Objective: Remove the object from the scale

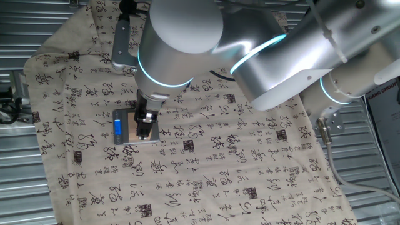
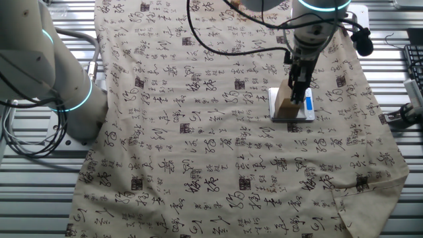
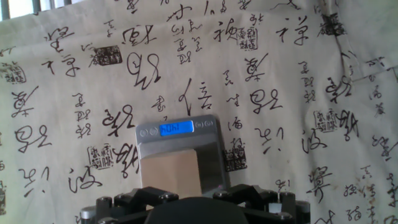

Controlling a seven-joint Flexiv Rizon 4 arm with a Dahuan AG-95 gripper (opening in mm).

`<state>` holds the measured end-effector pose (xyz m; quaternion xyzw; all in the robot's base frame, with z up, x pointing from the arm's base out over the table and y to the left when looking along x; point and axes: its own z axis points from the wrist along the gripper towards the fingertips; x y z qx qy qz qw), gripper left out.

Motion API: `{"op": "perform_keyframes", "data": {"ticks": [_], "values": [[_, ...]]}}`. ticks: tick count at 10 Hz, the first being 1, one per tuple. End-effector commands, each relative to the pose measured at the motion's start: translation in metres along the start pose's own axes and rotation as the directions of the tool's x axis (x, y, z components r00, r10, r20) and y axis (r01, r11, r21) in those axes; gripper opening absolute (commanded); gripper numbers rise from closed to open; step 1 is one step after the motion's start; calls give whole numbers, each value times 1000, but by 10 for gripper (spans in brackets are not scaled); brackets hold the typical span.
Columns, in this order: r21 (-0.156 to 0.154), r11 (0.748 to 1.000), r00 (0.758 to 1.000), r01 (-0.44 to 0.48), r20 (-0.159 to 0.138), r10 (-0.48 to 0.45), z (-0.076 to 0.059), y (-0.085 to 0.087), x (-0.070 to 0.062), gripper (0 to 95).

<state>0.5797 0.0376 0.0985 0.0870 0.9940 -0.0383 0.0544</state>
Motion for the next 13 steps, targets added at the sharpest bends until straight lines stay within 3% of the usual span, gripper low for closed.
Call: {"op": "perform_keyframes", "data": {"ticks": [1,2,3,9,10,13], "values": [[-4,1000,1000,-2,-1,2,-2,-1,2,950],[-2,1000,1000,-1,0,1,-2,-1,2,950],[-5,1000,1000,-1,1,1,-2,0,2,760],[-3,1000,1000,22,-8,-22,-1,3,4,760],[10,999,999,32,-2,-32,-1,3,4,950],[17,1000,1000,23,-1,-23,-1,2,4,950]]}}
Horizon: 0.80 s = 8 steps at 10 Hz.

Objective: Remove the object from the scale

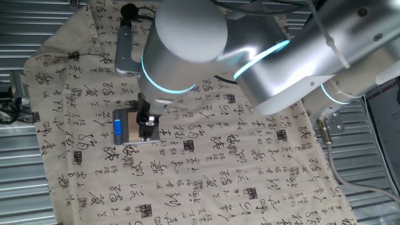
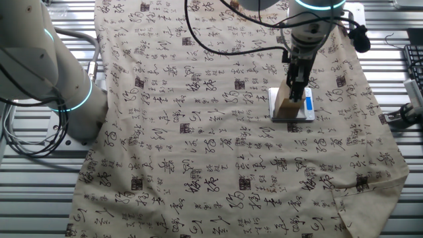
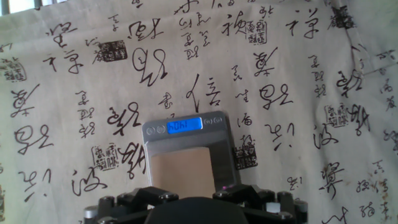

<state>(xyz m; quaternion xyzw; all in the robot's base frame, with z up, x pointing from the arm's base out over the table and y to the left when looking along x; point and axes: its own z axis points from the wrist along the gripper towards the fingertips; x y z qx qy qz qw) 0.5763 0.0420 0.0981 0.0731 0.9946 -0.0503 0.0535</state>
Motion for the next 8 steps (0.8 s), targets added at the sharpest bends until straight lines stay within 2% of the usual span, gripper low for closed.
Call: {"op": "perform_keyframes", "data": {"ticks": [1,8], "values": [[-4,1000,1000,-2,-2,2,0,-1,0,950],[-8,1000,1000,15,-4,-15,0,-2,0,950]]}}
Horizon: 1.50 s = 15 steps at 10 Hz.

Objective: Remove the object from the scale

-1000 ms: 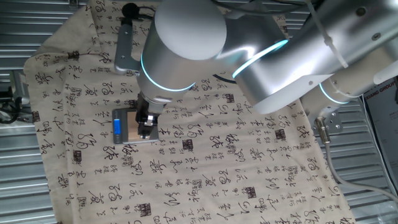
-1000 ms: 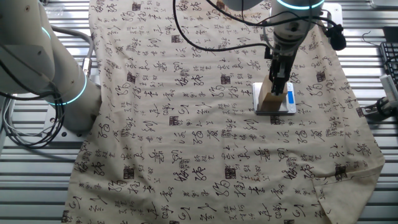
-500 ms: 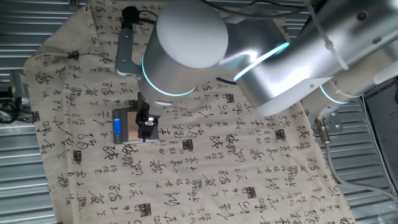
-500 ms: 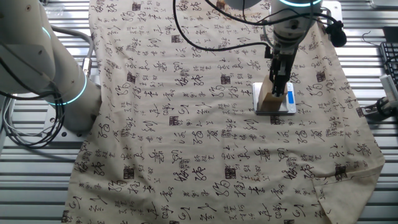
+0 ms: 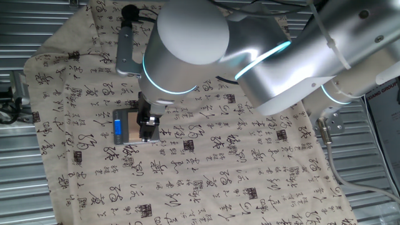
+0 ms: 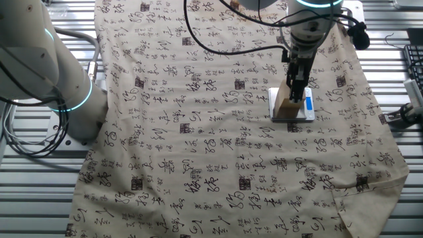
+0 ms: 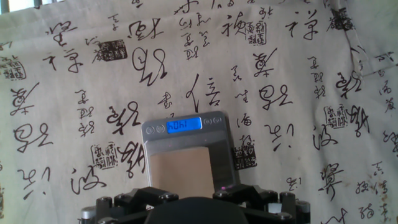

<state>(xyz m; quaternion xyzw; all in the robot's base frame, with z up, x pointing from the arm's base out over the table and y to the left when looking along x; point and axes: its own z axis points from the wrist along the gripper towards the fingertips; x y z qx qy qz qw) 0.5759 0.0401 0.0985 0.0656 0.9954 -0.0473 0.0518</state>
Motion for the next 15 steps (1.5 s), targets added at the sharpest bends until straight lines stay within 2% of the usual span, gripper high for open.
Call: {"op": "perform_keyframes", "data": {"ticks": [1,3,5,6,7,8,10,11,12,13,15], "values": [[-1,1000,1000,-5,-1,5,0,0,0,950],[-7,1000,1000,-9,-8,9,0,0,0,950],[-9,1000,999,8,-43,-8,0,0,0,950],[-27,1000,998,16,-56,-17,0,0,0,950],[-58,998,996,37,-84,-42,0,0,0,950],[-70,995,993,72,-89,-79,0,0,0,950],[-76,993,993,85,-76,-91,0,0,0,950],[-53,996,995,69,-69,-73,0,0,0,950],[-49,997,995,67,-65,-70,0,0,0,950],[-21,999,998,48,-32,-48,0,0,0,950],[-26,999,999,42,-28,-43,0,0,0,950]]}}
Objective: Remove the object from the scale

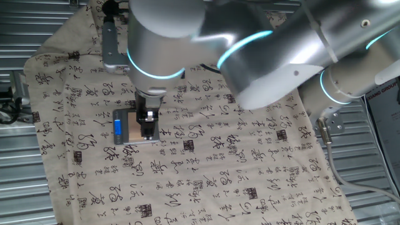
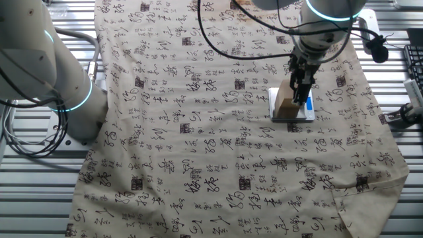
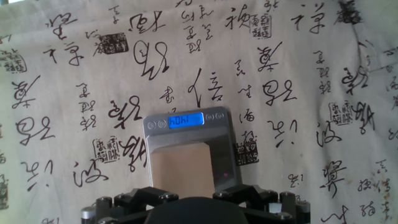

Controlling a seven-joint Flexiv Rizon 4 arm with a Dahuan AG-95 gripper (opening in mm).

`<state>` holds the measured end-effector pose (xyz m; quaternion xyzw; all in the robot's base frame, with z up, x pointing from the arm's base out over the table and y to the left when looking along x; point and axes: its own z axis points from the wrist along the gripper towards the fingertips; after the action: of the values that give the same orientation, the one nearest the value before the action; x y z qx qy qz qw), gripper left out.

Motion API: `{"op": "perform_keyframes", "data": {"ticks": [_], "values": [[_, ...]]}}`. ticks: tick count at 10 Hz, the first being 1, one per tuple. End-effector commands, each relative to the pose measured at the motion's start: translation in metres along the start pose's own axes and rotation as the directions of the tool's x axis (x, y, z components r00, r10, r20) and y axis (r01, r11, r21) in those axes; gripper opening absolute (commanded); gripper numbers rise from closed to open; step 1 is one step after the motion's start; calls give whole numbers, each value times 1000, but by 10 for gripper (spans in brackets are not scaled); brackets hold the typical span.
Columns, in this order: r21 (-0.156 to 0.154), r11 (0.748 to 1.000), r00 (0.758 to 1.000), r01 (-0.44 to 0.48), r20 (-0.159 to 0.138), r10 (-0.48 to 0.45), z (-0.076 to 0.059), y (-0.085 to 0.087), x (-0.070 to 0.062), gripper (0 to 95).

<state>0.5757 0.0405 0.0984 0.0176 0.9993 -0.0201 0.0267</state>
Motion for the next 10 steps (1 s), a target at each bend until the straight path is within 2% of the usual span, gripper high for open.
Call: {"op": "perform_keyframes", "data": {"ticks": [1,10], "values": [[28,998,998,-54,22,54,0,0,0,950],[4,995,995,-100,22,100,4,-3,-3,950]]}}
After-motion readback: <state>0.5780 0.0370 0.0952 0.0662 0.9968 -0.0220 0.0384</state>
